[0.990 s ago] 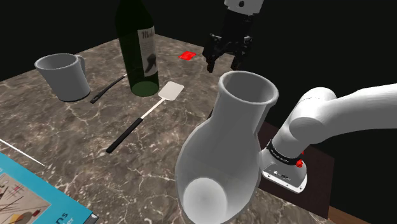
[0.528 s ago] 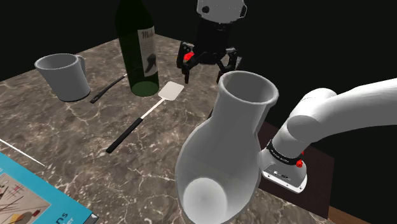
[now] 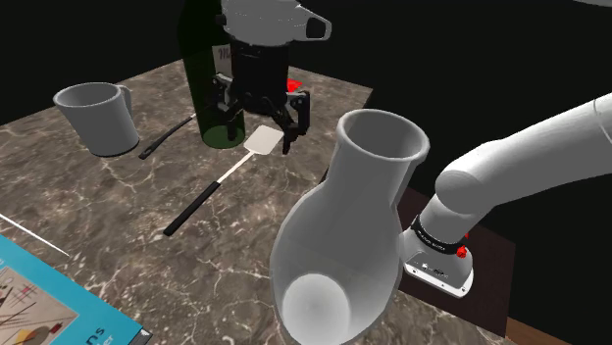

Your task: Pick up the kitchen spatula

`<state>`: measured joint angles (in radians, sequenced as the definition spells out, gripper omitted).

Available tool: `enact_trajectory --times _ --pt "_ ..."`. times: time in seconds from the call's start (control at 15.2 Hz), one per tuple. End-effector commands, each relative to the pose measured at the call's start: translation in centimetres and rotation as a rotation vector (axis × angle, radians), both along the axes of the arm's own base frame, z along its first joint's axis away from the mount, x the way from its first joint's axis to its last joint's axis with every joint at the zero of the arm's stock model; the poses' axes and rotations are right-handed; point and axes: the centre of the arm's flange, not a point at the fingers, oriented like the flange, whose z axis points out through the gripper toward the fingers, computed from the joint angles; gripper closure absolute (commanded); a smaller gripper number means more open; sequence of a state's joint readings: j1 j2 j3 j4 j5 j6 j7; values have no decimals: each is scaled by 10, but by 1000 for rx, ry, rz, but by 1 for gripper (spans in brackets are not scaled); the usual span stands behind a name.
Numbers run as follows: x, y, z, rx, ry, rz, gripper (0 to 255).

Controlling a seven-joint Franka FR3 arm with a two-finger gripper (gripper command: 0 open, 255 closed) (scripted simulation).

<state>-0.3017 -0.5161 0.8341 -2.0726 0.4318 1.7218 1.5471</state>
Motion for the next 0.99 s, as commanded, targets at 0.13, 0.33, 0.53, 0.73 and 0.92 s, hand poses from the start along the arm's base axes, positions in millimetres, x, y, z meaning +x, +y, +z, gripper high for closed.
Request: enact_trajectory --times 0.13,0.33,0.53,0.73,0.92 --pt "35 39 -6 4 28 -203 0" --pt "36 39 -16 4 28 -205 0" --pt "36 39 -32 4 28 -205 0" --pt "36 39 -46 4 28 -205 0" --pt "36 39 -46 4 28 -205 255"
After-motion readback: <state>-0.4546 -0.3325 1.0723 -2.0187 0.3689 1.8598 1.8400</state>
